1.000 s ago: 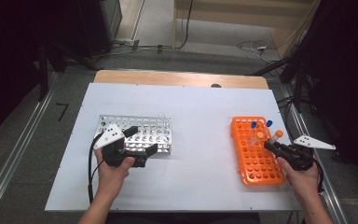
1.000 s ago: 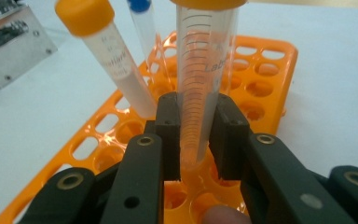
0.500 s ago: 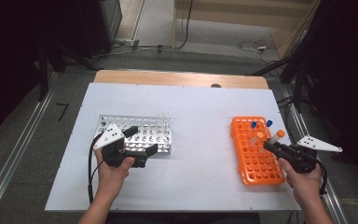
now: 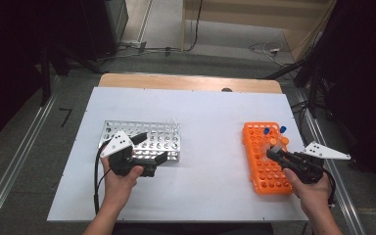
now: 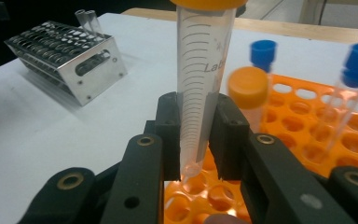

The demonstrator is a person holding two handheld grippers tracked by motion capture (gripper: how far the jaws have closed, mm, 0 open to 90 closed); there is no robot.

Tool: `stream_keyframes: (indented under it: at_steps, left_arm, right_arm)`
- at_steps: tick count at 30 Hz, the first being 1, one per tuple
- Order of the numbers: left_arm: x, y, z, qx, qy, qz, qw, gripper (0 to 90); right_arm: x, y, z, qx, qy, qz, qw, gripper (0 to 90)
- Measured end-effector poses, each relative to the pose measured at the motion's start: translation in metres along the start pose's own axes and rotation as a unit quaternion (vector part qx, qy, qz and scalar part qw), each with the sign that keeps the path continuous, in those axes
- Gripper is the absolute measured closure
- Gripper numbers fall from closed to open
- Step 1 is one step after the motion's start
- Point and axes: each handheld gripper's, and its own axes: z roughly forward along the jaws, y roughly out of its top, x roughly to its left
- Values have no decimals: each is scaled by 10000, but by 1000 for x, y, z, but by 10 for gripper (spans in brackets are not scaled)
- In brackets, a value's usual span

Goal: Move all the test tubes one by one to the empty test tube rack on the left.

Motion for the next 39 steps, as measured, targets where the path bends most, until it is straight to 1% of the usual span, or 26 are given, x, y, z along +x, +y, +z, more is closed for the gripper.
stream_keyframes:
  at_steps: [7, 11, 15, 19, 22, 25, 28, 31, 33, 36, 39]
  left_arm:
    - [-4, 1, 1, 13, -42, 40, 10000, 0]
    - [-6, 1, 3, 3, -132, 22, 9999, 0]
    - [-10, 1, 5, 21, -183, 57, 9998, 0]
    - [-15, 0, 8, 69, -247, 101, 9996, 0]
    - [-21, 0, 11, 89, -361, 137, 9992, 19]
    - [-27, 0, 15, 129, -444, 187, 9988, 35]
    - [-32, 0, 18, 151, -501, 181, 9985, 53]
    - [-36, 2, 20, 158, -464, 184, 9986, 90]
    - [-40, 2, 22, 164, -437, 173, 9988, 126]
    - [-46, 2, 27, 250, -444, 231, 9984, 164]
    - [-51, 2, 30, 241, -617, 196, 9976, 196]
  right_arm:
    - [20, 4, 15, 82, 232, -167, 9996, 724]
    - [33, 5, 24, 140, 382, -249, 9989, 724]
    - [46, 6, 33, 209, 546, -311, 9978, 724]
    - [56, 6, 40, 236, 660, -356, 9969, 724]
    - [64, 6, 45, 267, 727, -369, 9963, 724]
    - [73, 6, 50, 288, 818, -435, 9953, 724]
    - [81, 7, 55, 319, 893, -493, 9943, 724]
    - [88, 6, 60, 353, 960, -572, 9931, 724]
    - [93, 6, 63, 380, 1005, -571, 9926, 724]
    - [99, 4, 67, 428, 1062, -633, 9914, 724]
    - [103, 3, 70, 474, 1105, -668, 9905, 724]
